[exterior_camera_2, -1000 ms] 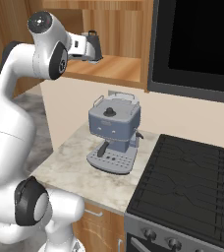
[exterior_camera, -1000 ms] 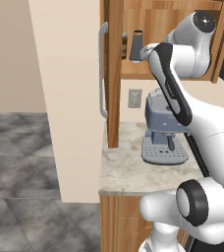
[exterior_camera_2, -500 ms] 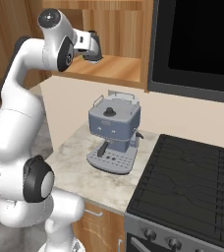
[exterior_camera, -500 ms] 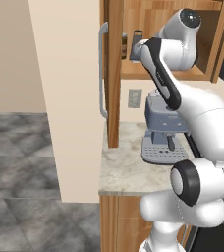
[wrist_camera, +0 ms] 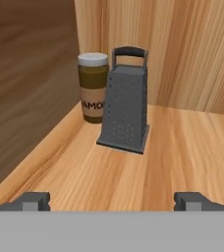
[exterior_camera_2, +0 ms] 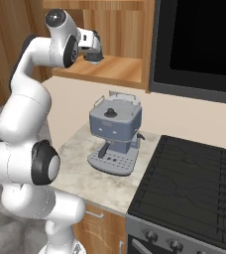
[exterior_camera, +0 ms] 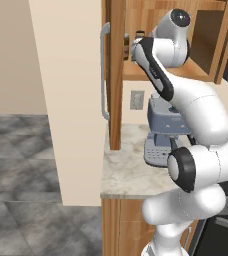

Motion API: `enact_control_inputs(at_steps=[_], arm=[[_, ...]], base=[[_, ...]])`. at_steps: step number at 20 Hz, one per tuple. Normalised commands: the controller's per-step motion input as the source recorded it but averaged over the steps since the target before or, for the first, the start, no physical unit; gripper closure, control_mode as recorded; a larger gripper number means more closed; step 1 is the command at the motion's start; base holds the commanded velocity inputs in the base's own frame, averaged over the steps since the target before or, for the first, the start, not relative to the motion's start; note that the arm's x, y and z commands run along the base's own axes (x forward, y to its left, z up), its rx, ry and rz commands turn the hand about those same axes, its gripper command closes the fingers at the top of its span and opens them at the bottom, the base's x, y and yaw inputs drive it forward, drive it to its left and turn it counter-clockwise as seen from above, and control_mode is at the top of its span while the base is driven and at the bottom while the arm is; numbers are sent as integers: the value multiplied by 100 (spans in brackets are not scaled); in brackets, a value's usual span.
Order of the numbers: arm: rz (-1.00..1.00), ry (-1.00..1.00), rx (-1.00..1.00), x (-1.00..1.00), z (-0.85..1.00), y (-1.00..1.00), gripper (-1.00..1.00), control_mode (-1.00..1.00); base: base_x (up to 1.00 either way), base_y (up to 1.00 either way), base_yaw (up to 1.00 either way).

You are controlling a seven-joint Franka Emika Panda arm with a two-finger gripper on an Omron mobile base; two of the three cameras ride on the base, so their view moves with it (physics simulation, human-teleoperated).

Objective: Pick the cheese from the fridge and the cheese grater from the cabinet and place them next to the salad bowl.

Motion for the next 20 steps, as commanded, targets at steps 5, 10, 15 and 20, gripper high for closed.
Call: enact_control_inputs(at_steps=[5, 10, 15, 20], arm=[[-5, 0, 0, 49, 0, 0, -100, -100], [-9, 0, 0, 41, -5, 0, -100, -100], [-8, 0, 0, 35, -3, 0, -100, -100], [-6, 0, 0, 34, -3, 3, -100, -100]], base=[[0, 0, 0], [0, 0, 0], [0, 0, 0], [0, 0, 0]])
